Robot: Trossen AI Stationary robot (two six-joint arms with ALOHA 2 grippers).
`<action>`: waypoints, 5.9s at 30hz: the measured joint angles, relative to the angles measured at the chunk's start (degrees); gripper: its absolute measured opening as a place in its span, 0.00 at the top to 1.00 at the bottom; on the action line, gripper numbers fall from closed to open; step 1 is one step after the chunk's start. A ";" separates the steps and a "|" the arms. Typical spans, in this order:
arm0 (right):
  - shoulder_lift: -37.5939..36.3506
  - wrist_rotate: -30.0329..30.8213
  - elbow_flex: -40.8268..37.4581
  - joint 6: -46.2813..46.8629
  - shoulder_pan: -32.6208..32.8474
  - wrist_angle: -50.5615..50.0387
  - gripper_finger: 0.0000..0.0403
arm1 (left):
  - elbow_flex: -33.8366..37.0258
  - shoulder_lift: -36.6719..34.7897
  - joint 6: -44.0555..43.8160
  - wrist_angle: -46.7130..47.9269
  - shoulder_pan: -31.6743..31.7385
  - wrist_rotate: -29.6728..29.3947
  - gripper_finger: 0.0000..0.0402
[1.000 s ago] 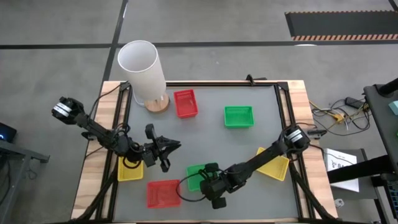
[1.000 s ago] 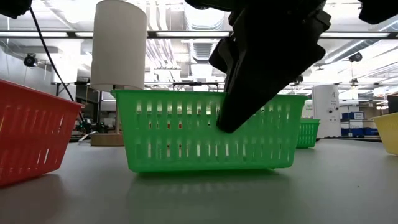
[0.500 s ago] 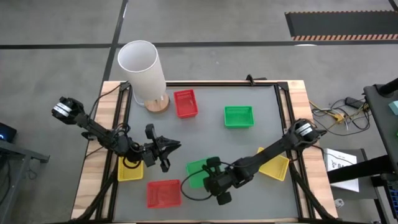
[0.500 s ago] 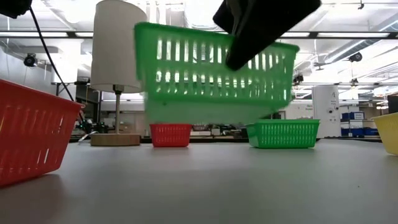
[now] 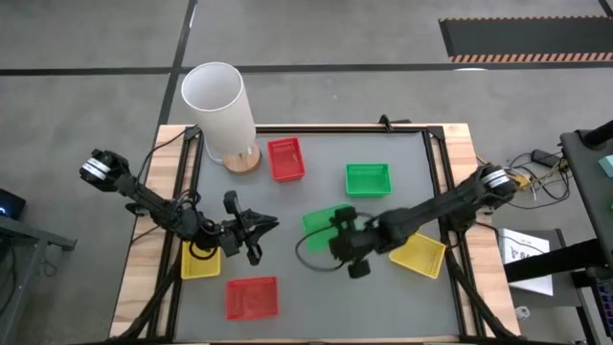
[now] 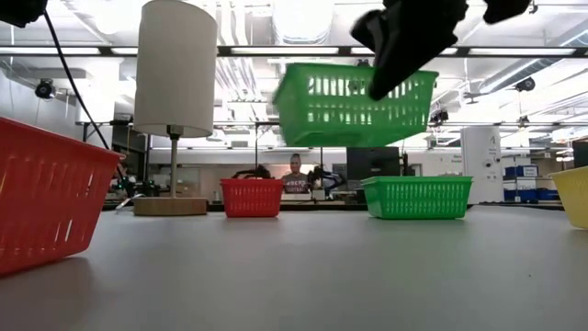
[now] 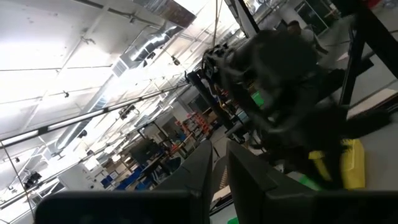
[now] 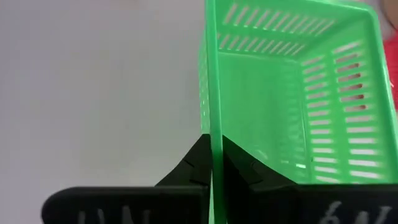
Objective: Stack baskets by color
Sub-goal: Stack the bottom green basket on the top green basket, then stack the right yellow basket on the left yellow basket
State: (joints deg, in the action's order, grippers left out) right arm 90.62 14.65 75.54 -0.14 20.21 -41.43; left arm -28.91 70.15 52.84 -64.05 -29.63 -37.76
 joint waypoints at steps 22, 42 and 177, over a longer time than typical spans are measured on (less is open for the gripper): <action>-28.44 -5.66 -28.22 -15.02 -29.82 6.86 0.98 | -0.46 -0.91 1.96 -0.25 0.00 0.00 0.92; -23.29 -10.19 -31.31 -21.01 -36.18 9.68 0.98 | -0.42 -0.94 2.08 -0.04 0.00 0.00 0.92; -15.45 -13.64 -22.74 -10.32 8.69 10.78 0.98 | -27.67 21.63 -36.06 42.14 5.78 30.29 0.68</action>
State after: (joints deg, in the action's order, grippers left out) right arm 75.17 1.02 52.80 -10.46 28.90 -30.65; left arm -56.58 91.78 16.78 -21.91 -23.85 -7.46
